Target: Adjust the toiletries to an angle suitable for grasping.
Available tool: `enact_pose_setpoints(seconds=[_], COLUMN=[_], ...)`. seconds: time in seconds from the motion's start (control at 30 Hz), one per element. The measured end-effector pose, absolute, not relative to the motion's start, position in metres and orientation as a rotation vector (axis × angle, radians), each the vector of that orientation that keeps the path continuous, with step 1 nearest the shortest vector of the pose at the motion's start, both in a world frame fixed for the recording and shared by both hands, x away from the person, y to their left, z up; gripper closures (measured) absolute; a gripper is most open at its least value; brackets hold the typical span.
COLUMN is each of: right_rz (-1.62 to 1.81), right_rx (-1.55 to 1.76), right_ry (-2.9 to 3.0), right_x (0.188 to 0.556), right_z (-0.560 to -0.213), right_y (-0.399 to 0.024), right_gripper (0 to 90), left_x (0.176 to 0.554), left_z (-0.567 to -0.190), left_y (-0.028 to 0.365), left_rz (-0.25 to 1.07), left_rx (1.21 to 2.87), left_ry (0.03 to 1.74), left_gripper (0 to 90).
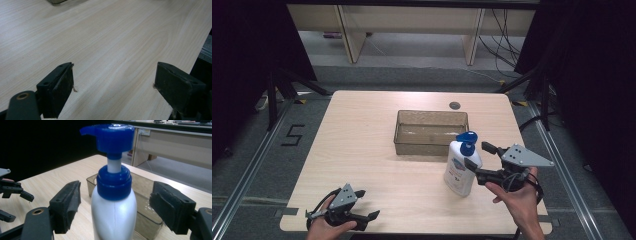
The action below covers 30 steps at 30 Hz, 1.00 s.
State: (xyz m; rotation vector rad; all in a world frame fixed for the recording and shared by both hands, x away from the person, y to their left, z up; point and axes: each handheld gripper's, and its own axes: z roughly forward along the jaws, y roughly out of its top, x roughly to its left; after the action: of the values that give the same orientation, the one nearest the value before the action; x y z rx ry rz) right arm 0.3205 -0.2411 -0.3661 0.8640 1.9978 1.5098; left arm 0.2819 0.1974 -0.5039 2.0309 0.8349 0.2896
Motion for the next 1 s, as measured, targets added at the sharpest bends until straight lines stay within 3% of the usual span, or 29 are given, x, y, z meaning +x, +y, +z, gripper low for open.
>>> enact_pose_setpoints(seconds=[1.0], right_rz=[1.516], right_rx=[0.852], right_ry=[2.013], right_x=[0.336], right_z=[-0.356], right_y=[-0.226], right_gripper=[31.7], left_x=[0.282], left_z=[-0.504], left_y=[0.198], left_rz=[0.289], left_rx=[2.028], left_ry=[0.838], left_gripper=[15.3])
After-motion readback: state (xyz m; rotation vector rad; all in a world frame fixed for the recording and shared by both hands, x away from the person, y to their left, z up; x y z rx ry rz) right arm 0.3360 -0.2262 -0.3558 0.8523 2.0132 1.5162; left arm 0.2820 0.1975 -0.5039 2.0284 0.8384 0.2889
